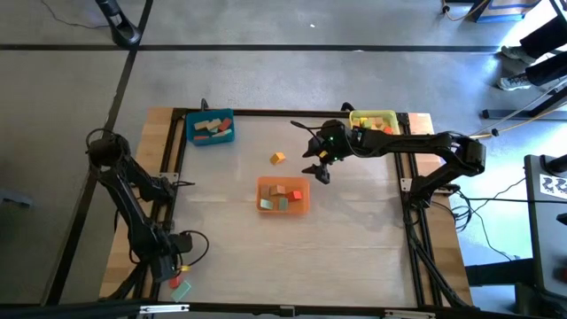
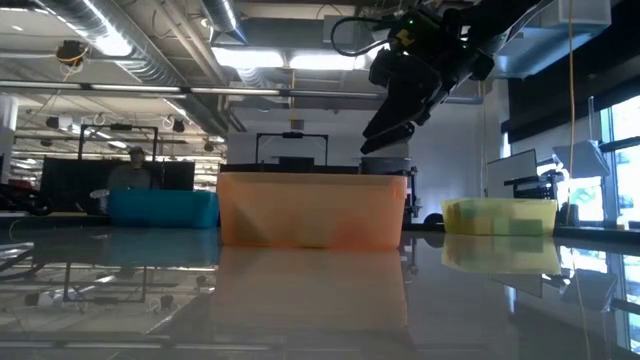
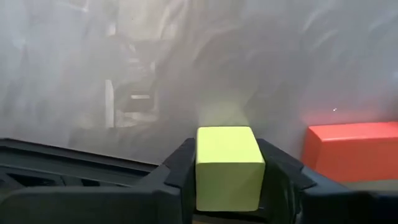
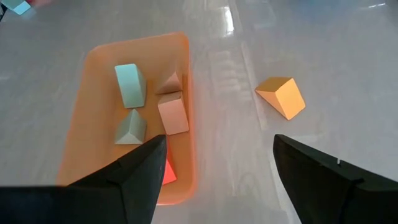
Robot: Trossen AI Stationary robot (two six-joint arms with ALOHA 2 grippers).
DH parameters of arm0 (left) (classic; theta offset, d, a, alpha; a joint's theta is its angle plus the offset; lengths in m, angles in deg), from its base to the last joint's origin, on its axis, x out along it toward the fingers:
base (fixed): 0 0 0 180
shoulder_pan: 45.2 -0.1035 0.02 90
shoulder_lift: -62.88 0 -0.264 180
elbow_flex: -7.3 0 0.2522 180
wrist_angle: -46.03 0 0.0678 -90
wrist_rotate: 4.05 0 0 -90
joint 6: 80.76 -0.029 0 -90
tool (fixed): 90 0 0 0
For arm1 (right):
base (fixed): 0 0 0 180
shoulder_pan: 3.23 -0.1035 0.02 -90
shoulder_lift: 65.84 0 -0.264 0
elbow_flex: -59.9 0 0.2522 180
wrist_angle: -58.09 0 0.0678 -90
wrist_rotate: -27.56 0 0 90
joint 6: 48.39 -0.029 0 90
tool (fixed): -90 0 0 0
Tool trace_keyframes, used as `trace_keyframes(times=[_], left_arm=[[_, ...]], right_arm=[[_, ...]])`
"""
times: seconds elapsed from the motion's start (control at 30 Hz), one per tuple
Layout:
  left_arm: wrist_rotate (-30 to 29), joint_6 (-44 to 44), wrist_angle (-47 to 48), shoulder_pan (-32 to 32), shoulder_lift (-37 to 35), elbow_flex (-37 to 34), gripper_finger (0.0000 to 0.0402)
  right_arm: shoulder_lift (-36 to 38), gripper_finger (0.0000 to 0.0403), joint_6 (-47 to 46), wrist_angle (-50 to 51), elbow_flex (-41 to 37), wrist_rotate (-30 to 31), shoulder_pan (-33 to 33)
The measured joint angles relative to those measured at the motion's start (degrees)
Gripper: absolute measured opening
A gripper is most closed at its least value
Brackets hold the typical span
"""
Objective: Sort blocks by size
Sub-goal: Put the light green cube block into the yellow bin
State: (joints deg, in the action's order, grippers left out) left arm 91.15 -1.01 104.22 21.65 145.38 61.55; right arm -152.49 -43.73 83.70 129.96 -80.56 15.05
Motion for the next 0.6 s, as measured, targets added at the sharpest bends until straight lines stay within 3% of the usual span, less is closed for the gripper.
trace_keyframes(times=[0.2,0.3,0.6], left_arm=[[1.0,1.9,0.1,-3.9,-1.4,1.8,0.0114],[-1.2,1.7,0.0,-6.7,-3.4,3.4,0.0114],[-25.0,-8.3,-2.4,-17.8,-13.4,5.2,0.0119]], right_arm=[[0.9,0.0293,0.4,1.8,0.0,0.0,0.0],[3.9,0.0293,1.7,3.8,0.0,0.7,0.0],[11.1,0.0293,8.1,0.7,0.0,2.6,0.1]])
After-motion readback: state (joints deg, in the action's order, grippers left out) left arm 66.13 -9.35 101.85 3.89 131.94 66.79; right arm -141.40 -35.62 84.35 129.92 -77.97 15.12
